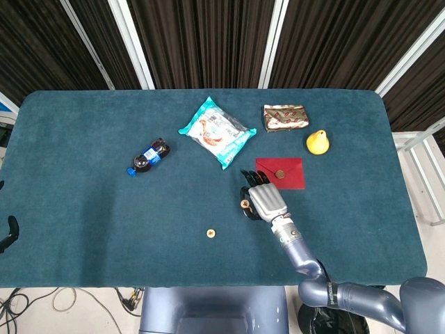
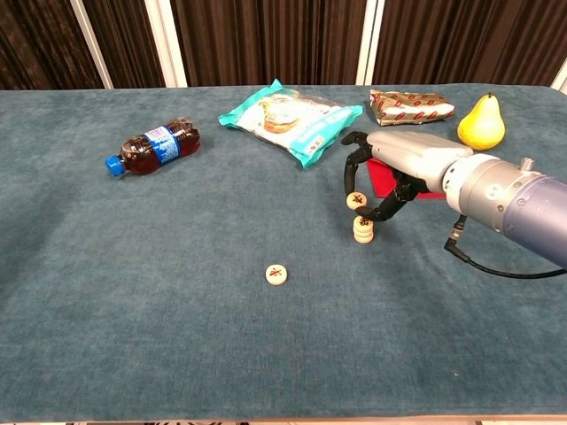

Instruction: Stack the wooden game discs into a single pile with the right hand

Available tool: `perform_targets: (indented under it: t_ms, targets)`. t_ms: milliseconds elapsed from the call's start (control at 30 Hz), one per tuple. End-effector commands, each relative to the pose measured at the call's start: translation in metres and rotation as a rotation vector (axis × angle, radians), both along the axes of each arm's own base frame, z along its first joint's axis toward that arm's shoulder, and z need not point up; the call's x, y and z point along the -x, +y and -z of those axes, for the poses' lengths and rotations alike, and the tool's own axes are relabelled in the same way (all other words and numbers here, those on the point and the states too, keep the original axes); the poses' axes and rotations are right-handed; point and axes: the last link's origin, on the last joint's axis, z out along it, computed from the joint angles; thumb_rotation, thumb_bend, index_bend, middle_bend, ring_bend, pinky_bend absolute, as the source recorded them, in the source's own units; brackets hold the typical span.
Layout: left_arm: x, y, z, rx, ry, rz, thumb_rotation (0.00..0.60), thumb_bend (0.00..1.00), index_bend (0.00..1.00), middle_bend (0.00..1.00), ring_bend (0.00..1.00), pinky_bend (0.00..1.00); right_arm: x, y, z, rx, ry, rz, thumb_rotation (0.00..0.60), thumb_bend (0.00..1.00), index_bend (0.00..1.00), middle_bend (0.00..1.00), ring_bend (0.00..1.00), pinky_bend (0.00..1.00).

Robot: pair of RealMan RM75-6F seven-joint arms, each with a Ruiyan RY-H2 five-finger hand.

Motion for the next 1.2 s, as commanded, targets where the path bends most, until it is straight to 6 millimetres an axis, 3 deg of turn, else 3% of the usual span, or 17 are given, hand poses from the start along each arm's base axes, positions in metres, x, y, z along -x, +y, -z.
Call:
perform_targets:
  t_ms: [33,1200]
  targets:
    - [0.0,0.0,0.0,0.0,-0.001,-0.001,0.6,0.58,0.08,0.0,0.0,0.0,0.002,0.001,0.001,-0.004,0.004,0.005,0.6,0.44,0.54,0.0,0.0,0.0]
    - [0.0,0.0,0.001,0.003,0.006,0.0,0.6,0.58,0.08,0.0,0.0,0.0,0.014,0.01,0.006,-0.02,0.005,0.029,0.6,0.44,0.54,0.0,0.0,0.0]
